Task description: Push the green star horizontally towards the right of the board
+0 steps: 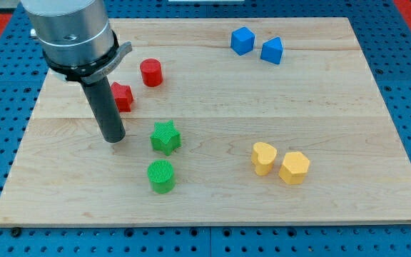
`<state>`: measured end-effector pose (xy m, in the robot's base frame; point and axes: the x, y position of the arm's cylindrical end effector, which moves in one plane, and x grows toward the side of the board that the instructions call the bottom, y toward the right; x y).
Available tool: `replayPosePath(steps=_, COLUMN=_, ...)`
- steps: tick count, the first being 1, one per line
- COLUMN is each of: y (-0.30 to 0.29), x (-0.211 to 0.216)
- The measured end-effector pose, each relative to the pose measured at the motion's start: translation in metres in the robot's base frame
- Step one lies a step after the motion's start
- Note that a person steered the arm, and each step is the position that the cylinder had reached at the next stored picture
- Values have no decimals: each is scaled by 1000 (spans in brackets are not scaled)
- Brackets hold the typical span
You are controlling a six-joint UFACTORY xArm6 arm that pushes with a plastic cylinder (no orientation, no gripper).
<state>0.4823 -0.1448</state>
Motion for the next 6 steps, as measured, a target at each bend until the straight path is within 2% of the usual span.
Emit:
replayPosePath(steps=1, y=0, x=0)
replayPosePath(steps=2, y=-28, x=0)
replayPosePath(steps=3, y=-61, x=46)
replayPosePath(steps=5, y=-47, x=61)
replayPosePath(steps=6, y=-4, x=28)
